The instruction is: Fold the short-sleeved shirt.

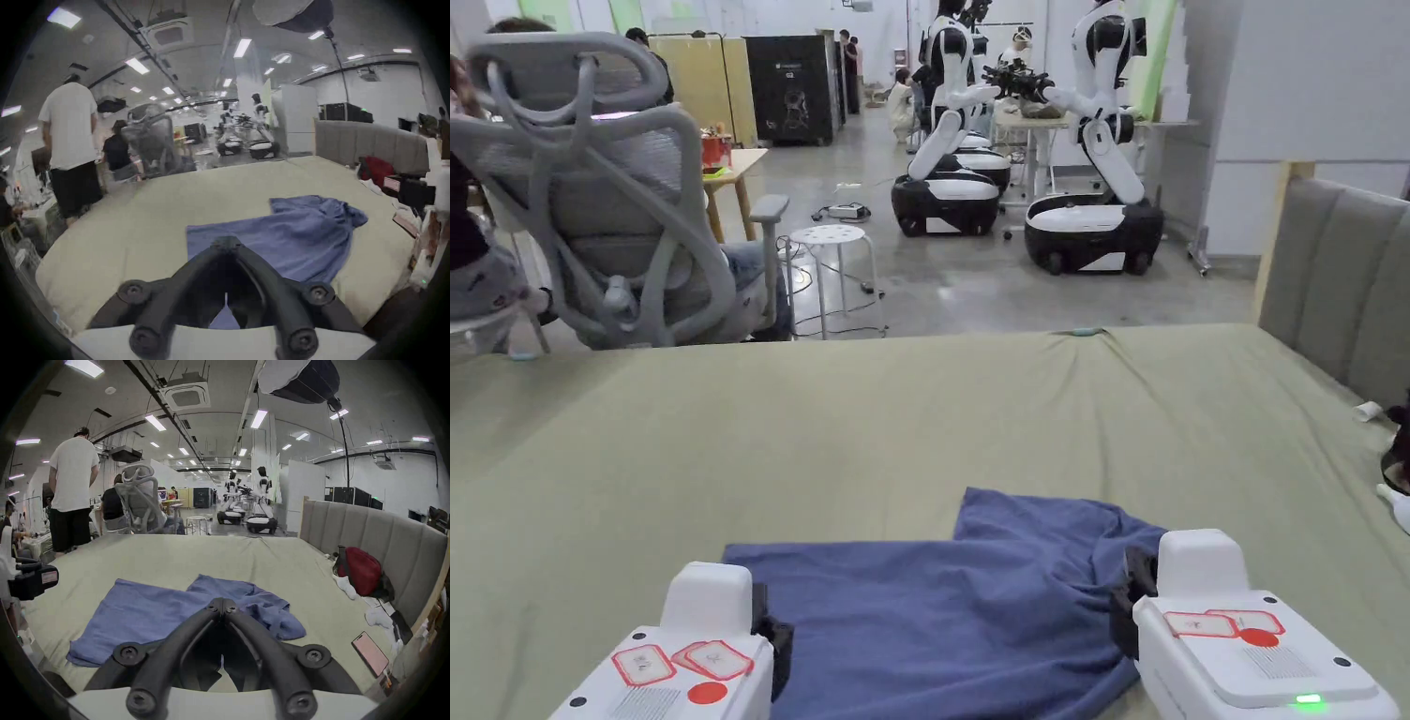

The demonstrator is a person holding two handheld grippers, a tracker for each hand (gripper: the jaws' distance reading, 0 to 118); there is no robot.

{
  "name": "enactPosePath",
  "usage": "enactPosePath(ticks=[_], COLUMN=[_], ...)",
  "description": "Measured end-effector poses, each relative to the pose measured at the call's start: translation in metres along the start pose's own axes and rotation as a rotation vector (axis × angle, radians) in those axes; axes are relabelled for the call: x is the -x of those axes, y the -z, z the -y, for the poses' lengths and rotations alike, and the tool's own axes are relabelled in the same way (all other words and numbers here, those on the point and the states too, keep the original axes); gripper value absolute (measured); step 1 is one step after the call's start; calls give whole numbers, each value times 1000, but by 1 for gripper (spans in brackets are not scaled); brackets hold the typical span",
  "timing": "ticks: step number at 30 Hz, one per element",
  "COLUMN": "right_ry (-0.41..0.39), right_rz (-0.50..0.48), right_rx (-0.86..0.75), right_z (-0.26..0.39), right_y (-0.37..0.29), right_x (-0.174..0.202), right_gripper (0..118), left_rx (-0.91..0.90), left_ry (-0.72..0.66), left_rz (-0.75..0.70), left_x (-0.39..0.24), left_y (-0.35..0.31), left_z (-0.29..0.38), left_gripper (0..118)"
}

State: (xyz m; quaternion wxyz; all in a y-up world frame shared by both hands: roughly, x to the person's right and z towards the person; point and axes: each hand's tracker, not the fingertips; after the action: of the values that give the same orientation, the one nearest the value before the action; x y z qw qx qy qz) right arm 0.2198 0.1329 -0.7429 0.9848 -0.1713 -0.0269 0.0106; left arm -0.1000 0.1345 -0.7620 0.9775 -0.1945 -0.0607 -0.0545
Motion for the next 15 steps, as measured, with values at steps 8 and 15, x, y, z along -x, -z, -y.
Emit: enactPosePath(ticks=[8, 15], right_ry=[-29, -12], right_rz=[1, 46], right_rx=[18, 70], right_z=[3, 21], right_y=[13, 35], right_x=[-7, -37], right_gripper=[1, 1], left_rx=[260, 512], left_ry=[-89, -143], left_rz=[72, 25], left_x=[69, 85], left_y=[145, 301], left_z=[-33, -56], left_gripper=[0, 0])
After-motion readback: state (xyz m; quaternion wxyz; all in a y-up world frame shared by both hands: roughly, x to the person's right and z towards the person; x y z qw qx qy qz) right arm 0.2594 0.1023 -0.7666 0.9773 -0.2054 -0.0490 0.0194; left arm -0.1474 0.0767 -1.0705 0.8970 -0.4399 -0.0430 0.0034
